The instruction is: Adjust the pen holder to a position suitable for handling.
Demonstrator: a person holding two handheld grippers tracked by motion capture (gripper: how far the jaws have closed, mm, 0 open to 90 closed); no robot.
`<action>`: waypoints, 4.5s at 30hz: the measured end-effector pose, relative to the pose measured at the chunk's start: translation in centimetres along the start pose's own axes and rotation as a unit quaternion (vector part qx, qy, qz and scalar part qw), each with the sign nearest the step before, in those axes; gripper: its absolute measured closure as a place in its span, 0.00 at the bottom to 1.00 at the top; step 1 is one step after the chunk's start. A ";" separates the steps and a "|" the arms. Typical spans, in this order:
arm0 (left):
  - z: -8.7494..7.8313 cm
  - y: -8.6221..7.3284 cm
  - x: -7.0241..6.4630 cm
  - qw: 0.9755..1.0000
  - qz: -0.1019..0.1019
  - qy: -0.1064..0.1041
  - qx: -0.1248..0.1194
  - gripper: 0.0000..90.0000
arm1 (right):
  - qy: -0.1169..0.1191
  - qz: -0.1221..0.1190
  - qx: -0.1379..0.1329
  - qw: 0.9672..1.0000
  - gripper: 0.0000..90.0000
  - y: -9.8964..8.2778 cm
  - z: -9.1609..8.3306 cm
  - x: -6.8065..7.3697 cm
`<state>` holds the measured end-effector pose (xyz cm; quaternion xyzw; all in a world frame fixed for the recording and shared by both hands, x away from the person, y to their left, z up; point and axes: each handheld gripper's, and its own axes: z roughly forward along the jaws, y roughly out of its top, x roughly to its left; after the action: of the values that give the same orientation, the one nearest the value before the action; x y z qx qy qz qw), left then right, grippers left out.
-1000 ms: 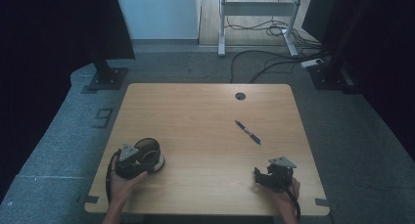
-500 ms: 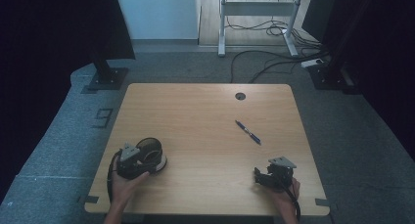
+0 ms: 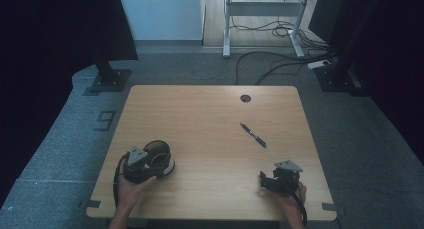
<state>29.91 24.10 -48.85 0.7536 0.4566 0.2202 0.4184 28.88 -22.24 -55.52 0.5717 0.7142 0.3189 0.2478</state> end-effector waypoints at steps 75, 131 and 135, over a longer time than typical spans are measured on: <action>4.2 3.4 -4.4 0.998 0.048 -0.036 0.024 0.11 | -0.001 0.000 -0.001 1.000 0.14 0.0 0.0 0.0; 7.2 3.0 -6.1 0.996 0.059 -0.049 0.053 0.11 | -0.002 0.000 -0.001 1.000 0.14 0.0 0.0 0.0; 7.5 3.2 -6.2 0.995 0.061 -0.050 0.054 0.11 | -0.001 0.000 0.000 1.000 0.14 0.0 0.0 0.0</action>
<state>33.85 14.70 -50.00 0.8117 0.3993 0.1821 0.3854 28.88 -22.23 -55.53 0.5722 0.7136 0.3185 0.2490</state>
